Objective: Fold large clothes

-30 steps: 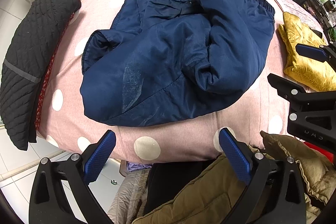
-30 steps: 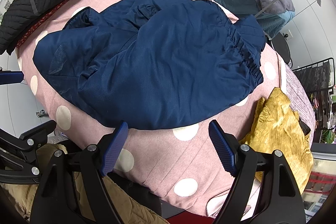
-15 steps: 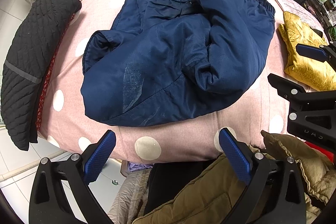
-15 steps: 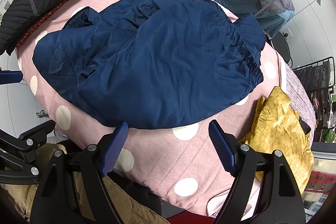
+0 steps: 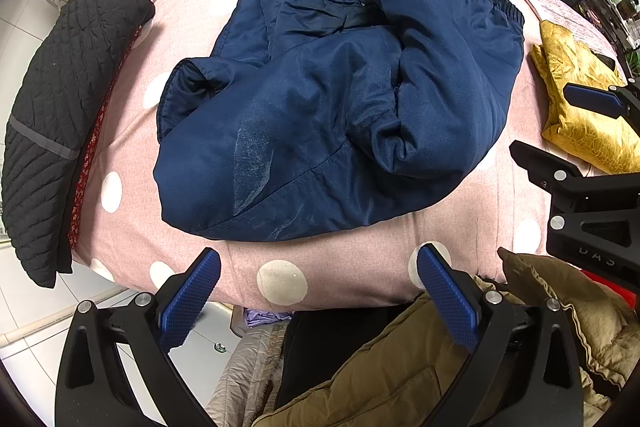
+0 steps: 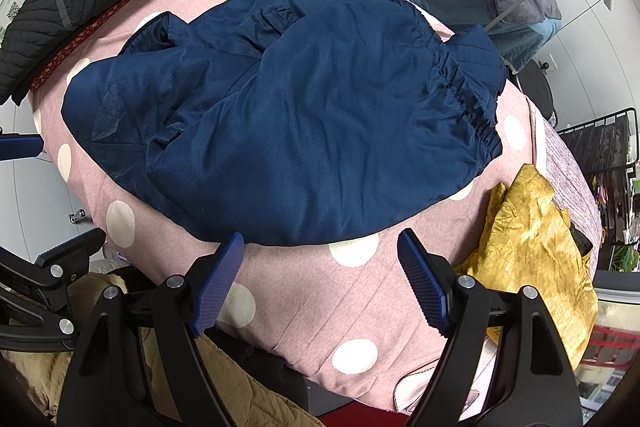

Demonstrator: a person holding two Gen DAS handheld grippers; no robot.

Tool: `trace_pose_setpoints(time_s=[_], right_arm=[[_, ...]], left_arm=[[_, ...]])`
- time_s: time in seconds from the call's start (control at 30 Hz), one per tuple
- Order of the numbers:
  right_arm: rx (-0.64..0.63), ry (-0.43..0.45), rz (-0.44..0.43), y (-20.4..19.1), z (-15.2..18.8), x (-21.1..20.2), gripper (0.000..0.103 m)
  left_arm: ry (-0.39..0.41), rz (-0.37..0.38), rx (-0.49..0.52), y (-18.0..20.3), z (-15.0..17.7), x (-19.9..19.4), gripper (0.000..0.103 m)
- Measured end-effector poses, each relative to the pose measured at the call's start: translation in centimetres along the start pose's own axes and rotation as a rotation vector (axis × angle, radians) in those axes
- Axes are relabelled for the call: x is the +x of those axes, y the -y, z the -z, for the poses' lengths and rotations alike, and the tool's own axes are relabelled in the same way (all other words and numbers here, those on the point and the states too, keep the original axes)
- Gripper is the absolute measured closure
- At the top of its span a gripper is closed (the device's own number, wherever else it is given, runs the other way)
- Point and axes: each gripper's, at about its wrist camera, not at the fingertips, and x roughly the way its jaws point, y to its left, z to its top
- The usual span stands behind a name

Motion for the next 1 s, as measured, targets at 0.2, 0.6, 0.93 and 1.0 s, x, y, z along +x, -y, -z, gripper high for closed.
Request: trace_pose_setpoints(time_s=[0.2, 0.6, 0.93, 1.0], right_arm=[[0.000, 0.001, 0.000, 0.01, 0.10, 0.04, 0.024], [0.000, -0.004, -0.001, 0.00, 0.27, 0.36, 0.024], [0.007, 0.006, 0.001, 0.02, 0.20, 0.10, 0.024], [0.008, 0.003, 0.000, 0.04, 0.16, 0.15, 0.024]], left_arm=[[0.002, -0.003, 0.001, -0.01, -0.02, -0.01, 0.006], [-0.003, -0.005, 0.004, -0.08, -0.21, -0.04, 0.006], [0.007, -0.001, -0.012, -0.38, -0.06, -0.22, 0.007], [0.000, 0.009, -0.023, -0.64, 0.07, -0.08, 0.006]])
